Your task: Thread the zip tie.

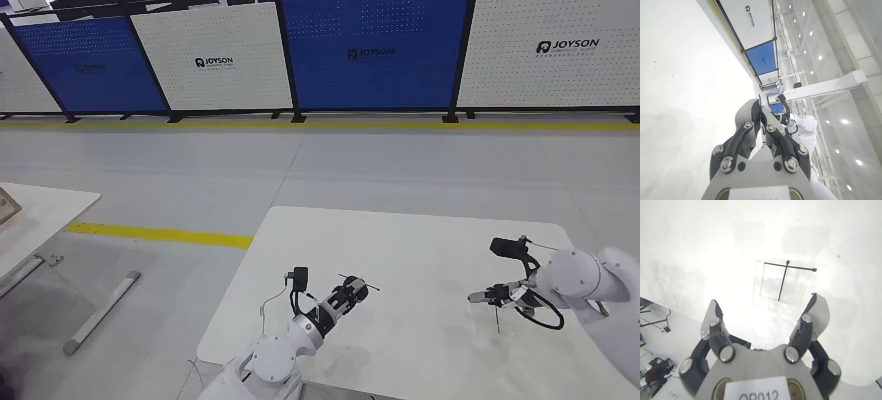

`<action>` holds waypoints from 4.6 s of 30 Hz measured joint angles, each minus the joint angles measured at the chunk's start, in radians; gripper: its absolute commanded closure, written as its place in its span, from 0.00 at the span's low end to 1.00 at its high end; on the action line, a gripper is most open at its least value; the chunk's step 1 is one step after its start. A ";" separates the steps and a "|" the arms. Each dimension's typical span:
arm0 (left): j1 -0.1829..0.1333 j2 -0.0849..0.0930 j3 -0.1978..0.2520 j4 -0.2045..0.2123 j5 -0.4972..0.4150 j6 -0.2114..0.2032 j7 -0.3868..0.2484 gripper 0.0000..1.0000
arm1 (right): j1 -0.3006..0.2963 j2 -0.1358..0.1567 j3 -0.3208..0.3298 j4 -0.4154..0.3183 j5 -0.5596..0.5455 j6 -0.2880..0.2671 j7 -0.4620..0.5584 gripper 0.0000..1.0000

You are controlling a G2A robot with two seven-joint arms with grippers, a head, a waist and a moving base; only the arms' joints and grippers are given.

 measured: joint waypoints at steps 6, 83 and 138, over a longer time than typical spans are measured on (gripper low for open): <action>0.000 0.000 0.000 0.000 0.000 0.000 0.000 1.00 | -0.012 0.005 0.014 -0.018 -0.030 0.031 0.026 0.65; 0.000 0.000 0.000 0.000 0.000 0.000 0.000 1.00 | 0.271 -0.258 -0.369 0.508 -0.061 0.070 0.083 1.00; 0.000 0.000 0.000 0.000 0.000 0.000 0.000 1.00 | -0.214 0.037 0.187 -0.006 0.043 -0.326 -0.246 1.00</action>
